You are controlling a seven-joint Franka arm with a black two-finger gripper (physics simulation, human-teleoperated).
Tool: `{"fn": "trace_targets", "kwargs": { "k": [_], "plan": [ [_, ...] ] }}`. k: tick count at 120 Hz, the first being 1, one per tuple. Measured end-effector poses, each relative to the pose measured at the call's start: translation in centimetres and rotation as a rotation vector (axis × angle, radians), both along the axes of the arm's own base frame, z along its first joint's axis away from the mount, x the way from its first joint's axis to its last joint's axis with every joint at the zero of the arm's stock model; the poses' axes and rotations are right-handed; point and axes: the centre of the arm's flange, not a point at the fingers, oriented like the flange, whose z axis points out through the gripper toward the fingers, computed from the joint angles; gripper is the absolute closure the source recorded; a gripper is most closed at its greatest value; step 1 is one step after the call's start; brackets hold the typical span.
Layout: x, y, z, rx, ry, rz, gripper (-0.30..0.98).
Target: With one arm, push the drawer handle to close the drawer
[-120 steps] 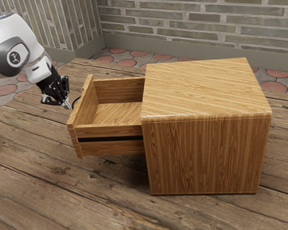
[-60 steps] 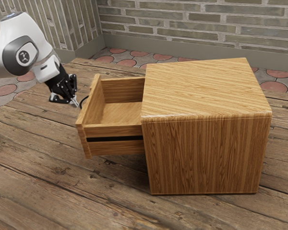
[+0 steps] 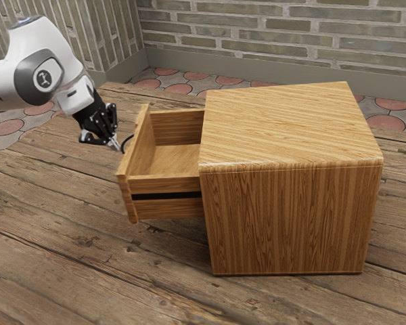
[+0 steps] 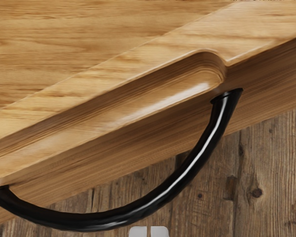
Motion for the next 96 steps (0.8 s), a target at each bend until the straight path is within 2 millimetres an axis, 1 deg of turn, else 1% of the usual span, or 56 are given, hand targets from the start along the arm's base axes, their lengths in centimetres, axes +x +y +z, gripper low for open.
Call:
{"fn": "trace_targets", "kwargs": {
  "k": [24,73,96],
  "plan": [
    [0.3,-0.4,-0.1,-0.016,0.005,0.020,0.79],
    [2.0,-2.1,-0.4,-0.018,0.012,0.042,0.79],
    [2.5,-2.2,-0.3,-0.022,0.011,0.056,0.79]
  ]
}}
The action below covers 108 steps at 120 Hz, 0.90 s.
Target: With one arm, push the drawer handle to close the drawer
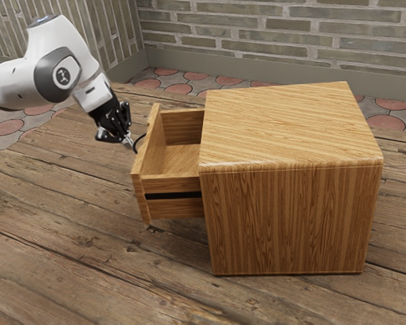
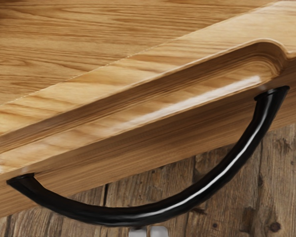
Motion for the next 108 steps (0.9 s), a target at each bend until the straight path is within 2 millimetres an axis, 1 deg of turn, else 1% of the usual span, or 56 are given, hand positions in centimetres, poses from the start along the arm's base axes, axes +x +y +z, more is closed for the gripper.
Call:
{"fn": "trace_targets", "kwargs": {
  "k": [39,92,108],
  "plan": [
    [1.0,-1.0,-0.2,-0.004,0.001,0.008,0.78],
    [2.3,-1.0,-0.3,-0.001,-0.001,0.033,0.79],
    [2.6,-1.3,-0.5,-0.001,0.001,0.035,0.79]
  ]
}}
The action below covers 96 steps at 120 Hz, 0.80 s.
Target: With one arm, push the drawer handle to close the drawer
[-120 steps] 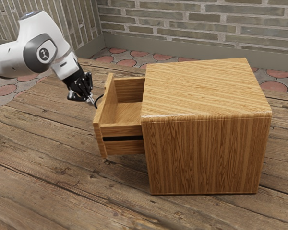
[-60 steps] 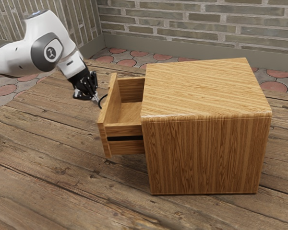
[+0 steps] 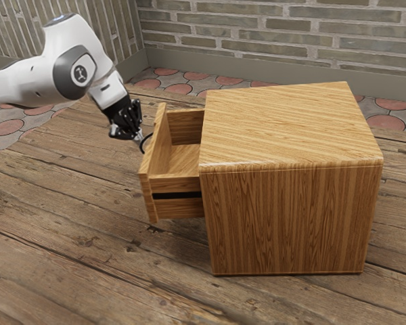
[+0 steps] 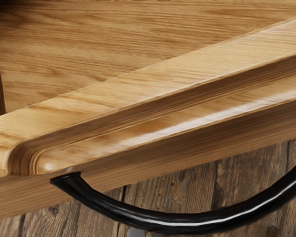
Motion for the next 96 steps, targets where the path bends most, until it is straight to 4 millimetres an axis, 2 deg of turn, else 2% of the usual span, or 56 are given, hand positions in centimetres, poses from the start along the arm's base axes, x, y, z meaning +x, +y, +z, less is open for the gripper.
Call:
{"fn": "trace_targets", "kwargs": {
  "k": [39,69,96],
  "plan": [
    [0.1,-2.4,-0.6,-0.023,0.010,-0.026,0.79],
    [0.6,-5.0,-0.3,-0.032,0.004,-0.057,0.78],
    [1.2,-6.5,0.0,-0.032,-0.006,-0.068,0.78]
  ]
}}
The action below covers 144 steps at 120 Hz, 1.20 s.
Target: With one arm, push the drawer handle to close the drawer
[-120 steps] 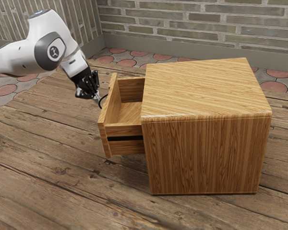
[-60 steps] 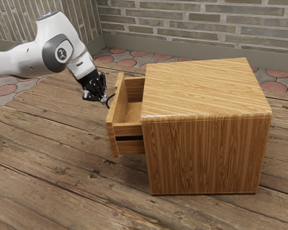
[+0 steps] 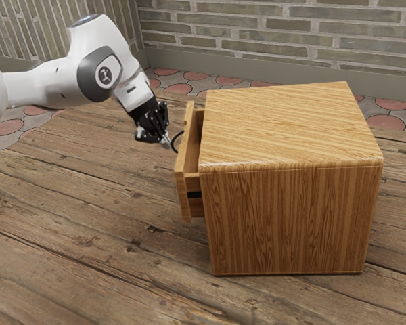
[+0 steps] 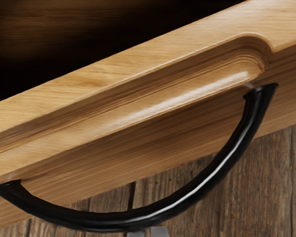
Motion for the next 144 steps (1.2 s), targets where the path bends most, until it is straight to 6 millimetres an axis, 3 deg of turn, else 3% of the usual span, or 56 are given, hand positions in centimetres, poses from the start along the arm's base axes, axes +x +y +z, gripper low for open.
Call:
{"fn": "trace_targets", "kwargs": {
  "k": [80,100,108,117,127,140,144],
  "plan": [
    [2.1,-4.4,0.2,-0.005,-0.021,-0.027,0.78],
    [2.1,-4.3,0.1,-0.009,-0.014,-0.024,0.73],
    [0.3,-2.9,0.0,-0.041,0.010,-0.011,0.77],
    [-2.4,0.9,1.4,-0.049,0.010,0.006,0.60],
    [-5.0,4.4,5.4,-0.053,-0.034,0.051,0.42],
    [-7.9,3.6,14.1,0.000,-0.064,0.113,0.26],
    [-8.5,3.3,15.9,0.017,-0.054,0.148,0.23]
  ]
}}
